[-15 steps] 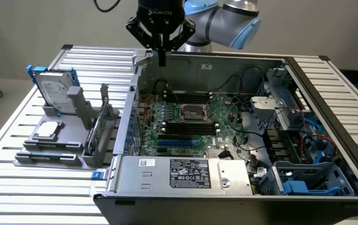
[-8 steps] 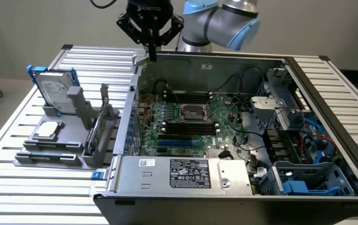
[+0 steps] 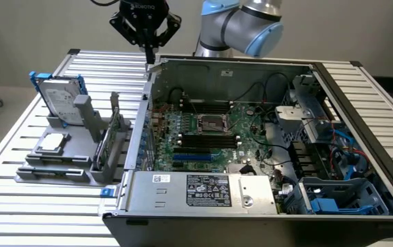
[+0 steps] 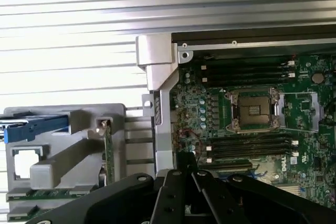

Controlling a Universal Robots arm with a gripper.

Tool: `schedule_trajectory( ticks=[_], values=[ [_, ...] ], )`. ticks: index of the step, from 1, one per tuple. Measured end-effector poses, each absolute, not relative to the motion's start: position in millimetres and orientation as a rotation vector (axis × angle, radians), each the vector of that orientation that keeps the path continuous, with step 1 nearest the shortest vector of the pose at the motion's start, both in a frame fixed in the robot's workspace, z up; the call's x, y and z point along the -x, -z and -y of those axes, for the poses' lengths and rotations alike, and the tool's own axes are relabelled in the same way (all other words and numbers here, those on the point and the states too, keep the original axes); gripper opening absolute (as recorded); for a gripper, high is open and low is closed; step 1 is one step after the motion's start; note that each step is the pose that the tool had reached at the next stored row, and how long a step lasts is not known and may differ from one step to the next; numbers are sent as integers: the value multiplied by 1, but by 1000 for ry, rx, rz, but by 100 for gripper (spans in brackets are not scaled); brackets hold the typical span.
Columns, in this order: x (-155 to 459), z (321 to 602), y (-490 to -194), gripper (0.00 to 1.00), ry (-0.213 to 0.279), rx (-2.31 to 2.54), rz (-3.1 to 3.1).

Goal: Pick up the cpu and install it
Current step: 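Reach for the cpu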

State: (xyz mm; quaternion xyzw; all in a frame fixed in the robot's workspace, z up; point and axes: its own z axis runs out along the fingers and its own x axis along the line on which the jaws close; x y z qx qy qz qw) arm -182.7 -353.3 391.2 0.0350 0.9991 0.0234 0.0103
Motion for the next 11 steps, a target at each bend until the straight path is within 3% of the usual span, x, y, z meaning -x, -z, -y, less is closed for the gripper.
schedule_trajectory(
  ticks=[11],
  values=[
    [233,333,-384,11,-67,-109,-3118]
  ],
)
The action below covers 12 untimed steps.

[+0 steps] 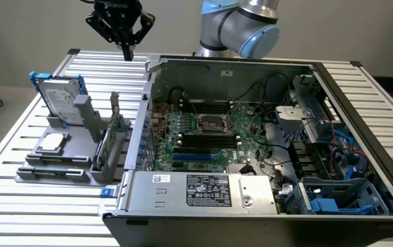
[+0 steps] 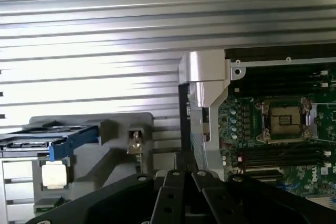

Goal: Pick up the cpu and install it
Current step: 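Reach for the cpu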

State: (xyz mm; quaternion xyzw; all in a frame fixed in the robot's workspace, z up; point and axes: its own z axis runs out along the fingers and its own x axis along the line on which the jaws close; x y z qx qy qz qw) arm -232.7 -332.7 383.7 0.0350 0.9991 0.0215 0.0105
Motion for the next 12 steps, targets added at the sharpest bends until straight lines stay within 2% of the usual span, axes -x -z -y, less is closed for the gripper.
schedule_trajectory(
  ticks=[12],
  values=[
    [287,332,-376,11,-67,-109,-3111]
  ],
)
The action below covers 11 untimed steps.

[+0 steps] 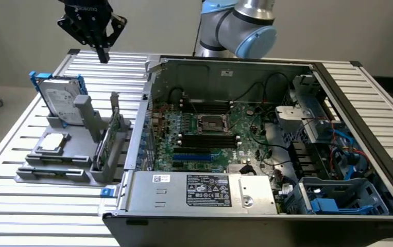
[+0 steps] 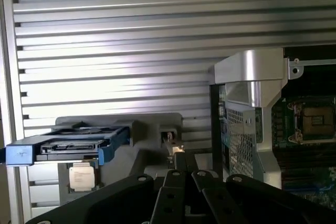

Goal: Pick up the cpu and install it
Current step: 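Reach for the cpu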

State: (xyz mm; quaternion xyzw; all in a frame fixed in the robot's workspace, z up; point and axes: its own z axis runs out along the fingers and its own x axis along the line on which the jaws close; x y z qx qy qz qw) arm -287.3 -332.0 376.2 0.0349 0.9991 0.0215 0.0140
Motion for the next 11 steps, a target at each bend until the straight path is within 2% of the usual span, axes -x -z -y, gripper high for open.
schedule_trajectory(
  ticks=[11],
  values=[
    [337,332,-370,11,-67,-109,-3111]
  ],
)
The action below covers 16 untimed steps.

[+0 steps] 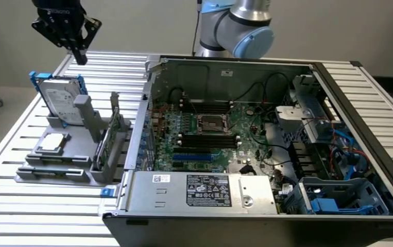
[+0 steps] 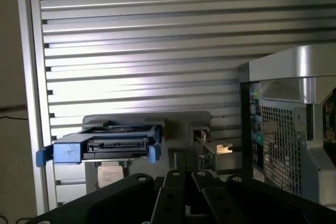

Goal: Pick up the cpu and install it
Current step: 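Reach for the cpu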

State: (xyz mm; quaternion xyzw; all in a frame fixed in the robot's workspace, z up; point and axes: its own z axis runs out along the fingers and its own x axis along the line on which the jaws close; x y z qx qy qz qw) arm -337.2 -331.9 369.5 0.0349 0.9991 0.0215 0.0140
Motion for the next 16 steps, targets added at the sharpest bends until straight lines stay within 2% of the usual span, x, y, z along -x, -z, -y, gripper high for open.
schedule_trajectory(
  ticks=[16],
  values=[
    [410,332,-345,11,-62,-109,-3111]
  ],
)
